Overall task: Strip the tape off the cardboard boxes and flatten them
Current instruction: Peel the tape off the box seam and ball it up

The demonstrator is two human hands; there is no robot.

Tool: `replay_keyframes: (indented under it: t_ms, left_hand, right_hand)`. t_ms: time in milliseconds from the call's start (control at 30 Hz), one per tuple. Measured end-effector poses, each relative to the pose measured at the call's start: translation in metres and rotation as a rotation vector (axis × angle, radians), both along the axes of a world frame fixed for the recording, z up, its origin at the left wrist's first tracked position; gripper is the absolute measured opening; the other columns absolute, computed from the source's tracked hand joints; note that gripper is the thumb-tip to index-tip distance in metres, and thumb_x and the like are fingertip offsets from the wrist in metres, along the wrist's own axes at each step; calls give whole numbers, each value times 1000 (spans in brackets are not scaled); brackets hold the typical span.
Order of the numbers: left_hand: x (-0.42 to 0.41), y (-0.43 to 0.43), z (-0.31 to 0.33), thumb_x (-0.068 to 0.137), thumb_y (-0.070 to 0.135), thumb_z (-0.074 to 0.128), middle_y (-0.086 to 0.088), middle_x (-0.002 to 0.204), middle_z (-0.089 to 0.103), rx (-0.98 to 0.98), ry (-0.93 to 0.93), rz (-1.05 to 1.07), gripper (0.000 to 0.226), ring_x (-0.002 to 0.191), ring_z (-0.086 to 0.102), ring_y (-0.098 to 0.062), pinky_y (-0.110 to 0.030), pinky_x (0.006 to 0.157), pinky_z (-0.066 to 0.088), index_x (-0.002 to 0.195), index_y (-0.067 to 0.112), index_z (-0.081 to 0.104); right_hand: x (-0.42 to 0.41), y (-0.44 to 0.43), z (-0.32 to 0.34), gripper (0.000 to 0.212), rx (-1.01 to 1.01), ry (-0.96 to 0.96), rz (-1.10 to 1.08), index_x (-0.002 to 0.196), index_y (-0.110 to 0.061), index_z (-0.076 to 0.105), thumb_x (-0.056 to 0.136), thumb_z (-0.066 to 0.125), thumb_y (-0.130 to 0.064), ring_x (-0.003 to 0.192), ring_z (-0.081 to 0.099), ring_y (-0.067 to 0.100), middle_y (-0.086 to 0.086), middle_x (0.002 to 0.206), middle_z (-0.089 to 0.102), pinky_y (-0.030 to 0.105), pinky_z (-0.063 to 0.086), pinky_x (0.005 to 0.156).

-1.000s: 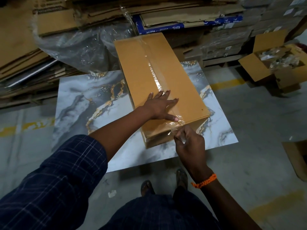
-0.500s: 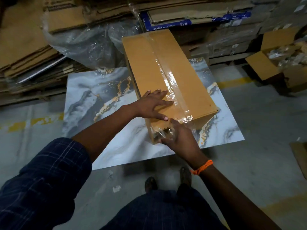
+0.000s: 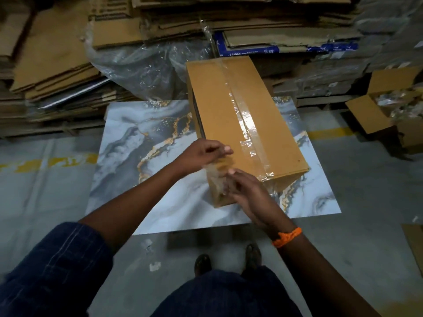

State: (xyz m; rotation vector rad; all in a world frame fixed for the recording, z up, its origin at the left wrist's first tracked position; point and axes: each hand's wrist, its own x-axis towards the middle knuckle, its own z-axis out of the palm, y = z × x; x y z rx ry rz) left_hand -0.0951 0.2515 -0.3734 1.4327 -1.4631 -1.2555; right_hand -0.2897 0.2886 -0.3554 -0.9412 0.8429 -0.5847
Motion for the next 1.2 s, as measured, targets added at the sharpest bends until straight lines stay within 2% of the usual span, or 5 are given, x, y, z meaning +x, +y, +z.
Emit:
replay_keyframes:
  t_ms: [333, 633, 833, 1000, 1200]
  left_hand:
    - [-95, 25, 10, 99, 45, 60, -11, 97, 77, 434, 698, 587, 43, 92, 72, -25, -38, 84, 52, 109, 6, 74]
    - [-86, -29, 7, 104, 29, 57, 3, 67, 65, 46, 465, 785, 25, 53, 54, -9, -24, 53, 49, 98, 12, 73]
    - [-92, -28, -8, 96, 74, 34, 0, 50, 50, 61, 105, 666, 72, 46, 49, -10, -24, 54, 40, 77, 21, 79]
    - [-114, -27, -25, 104, 61, 31, -9, 58, 65, -63, -141, 750, 65, 62, 65, -17, -34, 73, 50, 78, 23, 77]
    - [-115, -25, -36, 108, 48, 38, 3, 48, 55, -138, -234, 883, 52, 52, 55, -7, -29, 65, 46, 82, 25, 77]
  right_hand:
    - [1, -23, -3, 35, -953, 742, -154, 120, -16, 65, 87, 68, -5, 82, 72, 14, 0, 93, 76, 29, 56, 73]
    - [-85, -47, -1, 56, -1286, 622, 35, 145, -10, 48, 92, 66, -7, 137, 45, 21, 6, 148, 50, 36, 39, 114]
    - [-134, -80, -46, 114, -1366, 1145, 671, 160, -28, 14, 72, 87, -38, 154, 9, 34, 12, 168, 9, 48, 18, 122]
    - [-127, -114, -52, 42, -1753, 740, 637, 122, -15, 68, 81, 69, -8, 113, 61, 34, 12, 127, 65, 44, 53, 92]
    - [-108, -159, -27, 18, -1343, 472, 476, 112, -16, 73, 98, 63, -13, 91, 70, 17, -1, 102, 75, 34, 56, 74]
